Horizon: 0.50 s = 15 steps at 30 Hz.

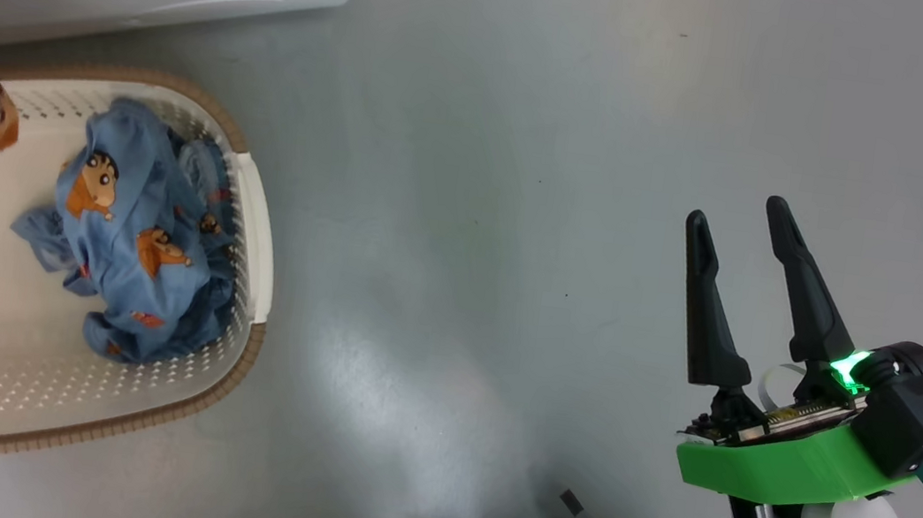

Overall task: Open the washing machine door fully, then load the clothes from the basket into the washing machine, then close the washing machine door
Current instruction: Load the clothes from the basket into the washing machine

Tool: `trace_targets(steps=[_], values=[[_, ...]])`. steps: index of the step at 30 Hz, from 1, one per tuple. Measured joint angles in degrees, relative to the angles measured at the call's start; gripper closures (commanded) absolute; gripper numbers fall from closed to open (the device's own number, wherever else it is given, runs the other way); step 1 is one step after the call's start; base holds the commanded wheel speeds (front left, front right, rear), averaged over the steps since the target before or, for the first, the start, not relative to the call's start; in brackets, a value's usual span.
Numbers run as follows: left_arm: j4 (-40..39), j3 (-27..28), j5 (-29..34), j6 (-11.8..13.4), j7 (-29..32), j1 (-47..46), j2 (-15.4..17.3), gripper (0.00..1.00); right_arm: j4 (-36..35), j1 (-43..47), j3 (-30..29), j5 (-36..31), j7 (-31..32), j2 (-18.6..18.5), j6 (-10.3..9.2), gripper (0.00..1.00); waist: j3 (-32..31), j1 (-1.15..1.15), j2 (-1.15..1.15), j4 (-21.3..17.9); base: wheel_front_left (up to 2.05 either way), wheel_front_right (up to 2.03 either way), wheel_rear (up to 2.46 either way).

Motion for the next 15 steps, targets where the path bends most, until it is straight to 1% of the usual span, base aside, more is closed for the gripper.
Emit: trace_targets(steps=[3, 4, 5, 6, 8, 12, 14, 15], values=[[3.1, -0.8, 0.9, 0.0, 0.0, 1.4, -2.0, 1.00, 0.2, 0.0, 0.0, 0.1, 0.0, 0.0, 0.00, 0.00, -0.3, 0.00, 0.00, -0.2, 0.00, 0.00, 0.00], [4.5, -2.4, 0.9, 0.0, 0.0, 2.0, -2.2, 0.73, 0.3, 0.0, 0.0, 0.2, 0.0, 0.0, 0.00, 0.00, -0.5, 0.00, 0.00, -0.2, 0.00, 0.00, 0.00], [5.8, -4.1, 0.6, 0.0, 0.0, 2.4, -2.4, 0.29, 0.3, 0.0, 0.0, 0.3, 0.0, 0.0, 0.00, 0.00, -0.6, 0.00, 0.00, -0.2, 0.00, 0.00, 0.00], [7.1, -5.8, -0.1, 0.0, 0.2, 2.8, -2.5, 0.00, 0.3, 0.0, 0.0, 0.3, 0.0, 0.0, 0.00, 0.00, -0.8, 0.00, 0.00, -0.2, 0.00, 0.00, 0.00], [9.3, -9.4, -2.0, -0.1, 3.2, 2.9, -2.5, 0.00, 0.4, 0.0, 0.0, 0.3, 0.0, 0.0, 0.00, 0.00, -1.1, 0.00, 0.00, -0.2, 0.00, 0.00, 0.00], [13.7, -14.4, -5.5, -0.1, 12.9, 2.9, -2.5, 0.00, 0.6, 0.0, -0.1, 0.3, 0.0, 0.0, 0.00, 0.00, -1.8, 0.00, 0.00, 0.1, 0.00, 0.00, 0.00], [15.6, -15.9, -6.3, -0.1, 15.5, 2.9, -2.4, 0.00, 1.0, 0.0, 0.1, 0.3, 0.0, 0.0, 0.00, 0.00, -2.4, 0.00, 0.00, 0.2, 0.00, 0.00, 0.00], [16.0, -16.2, -6.8, -0.1, 15.8, 2.9, -2.3, 0.00, 1.2, -0.1, 0.2, 0.3, 0.0, 0.0, 0.00, 0.00, -2.7, -0.01, 0.00, 0.3, 0.00, 0.00, 0.00]])
